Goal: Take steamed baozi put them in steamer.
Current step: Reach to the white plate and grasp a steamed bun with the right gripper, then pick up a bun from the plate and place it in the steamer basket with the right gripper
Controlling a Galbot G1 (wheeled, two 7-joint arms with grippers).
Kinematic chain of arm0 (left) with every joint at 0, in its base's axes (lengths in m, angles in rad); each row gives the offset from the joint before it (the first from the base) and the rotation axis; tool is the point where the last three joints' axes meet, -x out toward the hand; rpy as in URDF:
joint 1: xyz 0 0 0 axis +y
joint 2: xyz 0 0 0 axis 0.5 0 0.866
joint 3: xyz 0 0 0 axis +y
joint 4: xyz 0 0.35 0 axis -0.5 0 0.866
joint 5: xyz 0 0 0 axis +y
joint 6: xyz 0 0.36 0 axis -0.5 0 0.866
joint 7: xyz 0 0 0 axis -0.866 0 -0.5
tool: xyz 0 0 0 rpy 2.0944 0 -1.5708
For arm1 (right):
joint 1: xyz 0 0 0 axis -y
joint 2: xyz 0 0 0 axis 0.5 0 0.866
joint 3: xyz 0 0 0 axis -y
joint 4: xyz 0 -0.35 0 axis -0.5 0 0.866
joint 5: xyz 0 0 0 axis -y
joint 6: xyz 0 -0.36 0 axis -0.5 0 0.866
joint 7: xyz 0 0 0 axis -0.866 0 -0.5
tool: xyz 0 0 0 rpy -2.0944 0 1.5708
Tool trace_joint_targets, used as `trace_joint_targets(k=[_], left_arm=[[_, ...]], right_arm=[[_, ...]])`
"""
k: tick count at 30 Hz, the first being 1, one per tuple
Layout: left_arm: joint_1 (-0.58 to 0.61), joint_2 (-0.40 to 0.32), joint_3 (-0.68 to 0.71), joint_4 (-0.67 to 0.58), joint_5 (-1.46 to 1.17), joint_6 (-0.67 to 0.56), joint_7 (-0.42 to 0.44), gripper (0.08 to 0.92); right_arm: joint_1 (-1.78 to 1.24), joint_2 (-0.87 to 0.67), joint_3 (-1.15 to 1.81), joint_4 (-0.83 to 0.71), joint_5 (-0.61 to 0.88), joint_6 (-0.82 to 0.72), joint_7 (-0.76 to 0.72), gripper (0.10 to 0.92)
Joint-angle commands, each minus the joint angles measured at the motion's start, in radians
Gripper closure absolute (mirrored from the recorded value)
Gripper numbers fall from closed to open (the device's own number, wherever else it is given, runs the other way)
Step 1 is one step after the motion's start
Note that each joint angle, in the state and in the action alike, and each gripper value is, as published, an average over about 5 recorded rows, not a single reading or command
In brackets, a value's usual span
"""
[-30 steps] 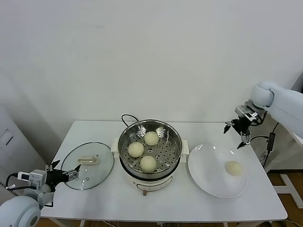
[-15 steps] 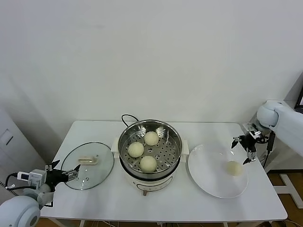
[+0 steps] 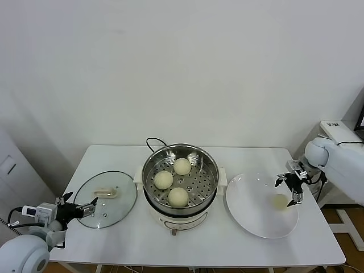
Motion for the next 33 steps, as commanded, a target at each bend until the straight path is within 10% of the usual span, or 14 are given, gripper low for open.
trace_joint_targets(k=[1, 19, 33], left_arm=[[-0.006, 0.0, 0.004, 0.001, 0.001, 0.003, -0.001, 0.177], [-0.005, -0.001, 0.005, -0.006, 0.003, 0.007, -0.002, 0.177], [-0.009, -0.004, 0.008, -0.001, 0.006, 0.012, -0.007, 0.177]], right_arm=[[-0.069, 0.008, 0.062, -0.022, -0.042, 0.0, 0.017, 0.203], [-0.043, -0.004, 0.055, 0.008, -0.028, -0.013, -0.003, 0.558], [0.618, -0.047, -0.598, 0.315, 0.487, -0.247, -0.016, 0.584]])
